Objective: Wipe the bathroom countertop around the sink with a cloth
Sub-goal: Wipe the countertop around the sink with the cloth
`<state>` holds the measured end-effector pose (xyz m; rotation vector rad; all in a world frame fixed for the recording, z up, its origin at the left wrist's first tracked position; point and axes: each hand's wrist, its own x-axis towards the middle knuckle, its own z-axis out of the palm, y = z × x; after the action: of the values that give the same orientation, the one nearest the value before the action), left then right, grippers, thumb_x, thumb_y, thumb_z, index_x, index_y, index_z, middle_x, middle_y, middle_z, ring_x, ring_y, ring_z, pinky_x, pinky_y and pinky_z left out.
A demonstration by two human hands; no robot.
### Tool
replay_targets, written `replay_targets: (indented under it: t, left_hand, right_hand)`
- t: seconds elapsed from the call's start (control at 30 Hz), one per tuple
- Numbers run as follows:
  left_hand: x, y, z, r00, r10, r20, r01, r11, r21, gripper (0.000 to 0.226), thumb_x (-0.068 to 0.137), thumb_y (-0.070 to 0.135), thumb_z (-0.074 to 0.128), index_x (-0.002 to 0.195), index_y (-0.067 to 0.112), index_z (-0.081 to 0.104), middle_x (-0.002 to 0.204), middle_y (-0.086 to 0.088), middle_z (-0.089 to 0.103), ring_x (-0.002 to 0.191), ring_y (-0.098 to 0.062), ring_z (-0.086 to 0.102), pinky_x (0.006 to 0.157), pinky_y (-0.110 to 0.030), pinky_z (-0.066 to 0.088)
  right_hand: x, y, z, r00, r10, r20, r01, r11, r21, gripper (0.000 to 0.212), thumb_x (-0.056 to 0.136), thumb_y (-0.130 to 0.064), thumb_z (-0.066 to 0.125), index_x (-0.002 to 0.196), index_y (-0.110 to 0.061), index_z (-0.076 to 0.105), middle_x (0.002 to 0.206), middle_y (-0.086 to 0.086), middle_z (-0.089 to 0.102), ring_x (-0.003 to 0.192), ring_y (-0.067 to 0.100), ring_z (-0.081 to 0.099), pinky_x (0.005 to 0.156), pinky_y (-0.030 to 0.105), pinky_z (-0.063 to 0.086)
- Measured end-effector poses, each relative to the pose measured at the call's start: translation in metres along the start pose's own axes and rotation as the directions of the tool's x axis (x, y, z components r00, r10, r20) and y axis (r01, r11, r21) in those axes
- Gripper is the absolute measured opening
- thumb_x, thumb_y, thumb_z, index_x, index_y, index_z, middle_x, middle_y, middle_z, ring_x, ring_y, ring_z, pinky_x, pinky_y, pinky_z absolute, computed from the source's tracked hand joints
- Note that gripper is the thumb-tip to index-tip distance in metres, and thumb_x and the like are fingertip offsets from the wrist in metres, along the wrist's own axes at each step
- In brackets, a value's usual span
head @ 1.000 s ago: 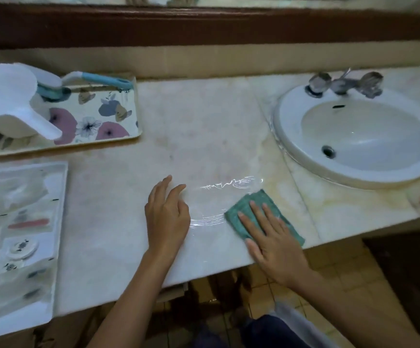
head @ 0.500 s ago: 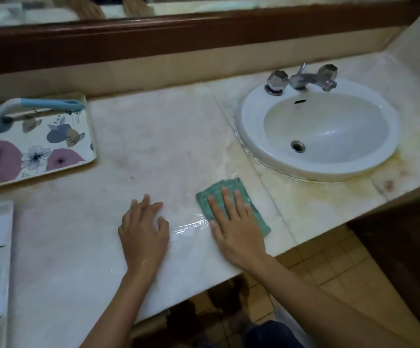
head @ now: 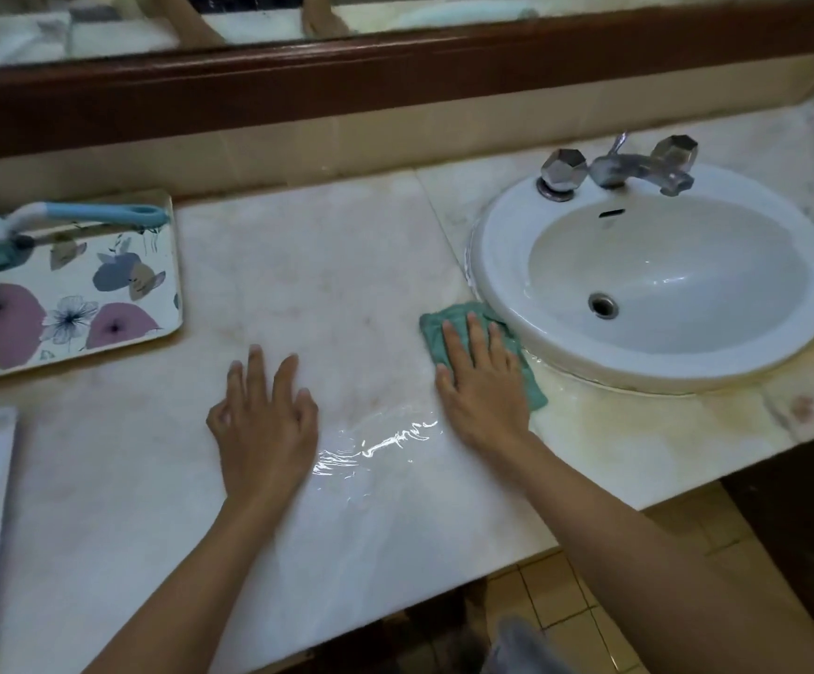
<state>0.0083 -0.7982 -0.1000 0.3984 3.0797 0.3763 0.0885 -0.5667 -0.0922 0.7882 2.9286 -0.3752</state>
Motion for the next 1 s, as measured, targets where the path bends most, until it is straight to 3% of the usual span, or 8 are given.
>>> replay_targets:
  t: [0.1,0.23,0.3,0.43,0.53,0.63,0.87,1.0]
  left_hand:
    - [0.000,0.001,-0.001,1.000,-0.002,0.001,0.002,1.000,0.011,0.054,0.093,0.042,0.028,0.144,0.030,0.042,0.160,-0.005,0.025,0.146,-0.027,0.020,0.105,-0.048,0.027]
    - [0.000,0.002,-0.002,1.000,-0.008,-0.008,0.009,1.000,0.019,0.055,0.092,0.044,0.029,0.141,0.029,0.047,0.158,-0.004,0.030,0.145,-0.026,0.025,0.103,-0.048,0.028]
    - [0.000,0.002,-0.001,1.000,-0.017,-0.006,0.017,1.000,0.015,0.054,0.092,0.044,0.030,0.141,0.029,0.048,0.158,-0.004,0.030,0.145,-0.026,0.026,0.103,-0.048,0.029]
    - [0.000,0.002,0.000,1.000,-0.025,-0.016,0.025,1.000,0.015,0.054,0.092,0.044,0.030,0.140,0.029,0.048,0.159,-0.003,0.030,0.145,-0.025,0.025,0.103,-0.049,0.028]
    - [0.000,0.003,-0.002,1.000,-0.026,-0.012,0.026,0.999,0.019,0.053,0.092,0.044,0.031,0.141,0.029,0.048,0.159,-0.003,0.029,0.145,-0.026,0.024,0.103,-0.049,0.028]
    - [0.000,0.002,-0.002,1.000,-0.026,-0.002,0.026,1.000,0.015,0.053,0.093,0.044,0.031,0.141,0.029,0.047,0.159,-0.003,0.029,0.146,-0.026,0.023,0.104,-0.049,0.027]
    - [-0.001,0.001,-0.002,0.999,-0.020,0.029,0.020,1.000,0.005,0.047,0.099,0.041,0.038,0.145,0.030,0.041,0.161,-0.003,0.024,0.147,-0.026,0.018,0.109,-0.049,0.023]
    - [-0.003,0.001,-0.003,1.000,-0.018,0.008,0.019,0.999,-0.029,0.046,0.097,0.040,0.040,0.142,0.030,0.044,0.159,-0.003,0.027,0.146,-0.026,0.021,0.107,-0.049,0.025]
  right_hand:
    - [0.001,-0.030,0.008,0.998,-0.060,0.013,0.059,0.998,0.039,0.068,0.088,-0.049,0.005,0.153,-0.031,0.005,0.162,0.001,-0.004,0.148,0.026,-0.008,0.119,0.045,0.005]
    - [-0.072,-0.009,0.012,0.896,-0.442,0.043,0.443,0.897,-0.003,0.058,0.095,-0.044,0.030,0.152,-0.034,0.019,0.162,-0.004,0.006,0.149,0.022,0.001,0.117,0.040,0.009]
    - [-0.087,0.028,0.006,0.850,-0.523,0.063,0.525,0.851,-0.030,0.058,0.095,-0.043,0.035,0.151,-0.036,0.022,0.161,-0.004,0.010,0.149,0.020,0.005,0.116,0.038,0.011]
    - [-0.038,0.059,-0.008,0.925,-0.373,0.077,0.377,0.924,-0.060,0.060,0.093,-0.048,0.025,0.151,-0.038,0.017,0.162,-0.005,0.007,0.149,0.020,0.003,0.117,0.045,0.019]
    - [0.020,0.017,-0.008,0.983,-0.176,0.049,0.178,0.984,-0.022,0.063,0.092,-0.052,0.012,0.152,-0.034,0.011,0.162,-0.001,0.001,0.149,0.022,-0.003,0.119,0.045,0.011]
    - [0.039,-0.039,0.002,0.999,-0.036,0.037,0.034,0.998,0.052,0.058,0.100,-0.046,0.018,0.154,-0.031,0.004,0.162,0.003,-0.007,0.148,0.026,-0.009,0.119,0.046,0.002]
    - [-0.109,-0.046,0.029,0.906,-0.422,0.034,0.422,0.906,0.017,0.055,0.097,-0.044,0.031,0.151,-0.033,0.023,0.162,0.000,0.007,0.149,0.024,0.002,0.117,0.043,0.011]
    - [-0.140,0.051,0.008,0.916,-0.400,0.031,0.401,0.909,-0.113,0.055,0.098,-0.046,0.029,0.151,-0.035,0.021,0.161,-0.002,0.013,0.149,0.021,0.006,0.116,0.044,0.020]
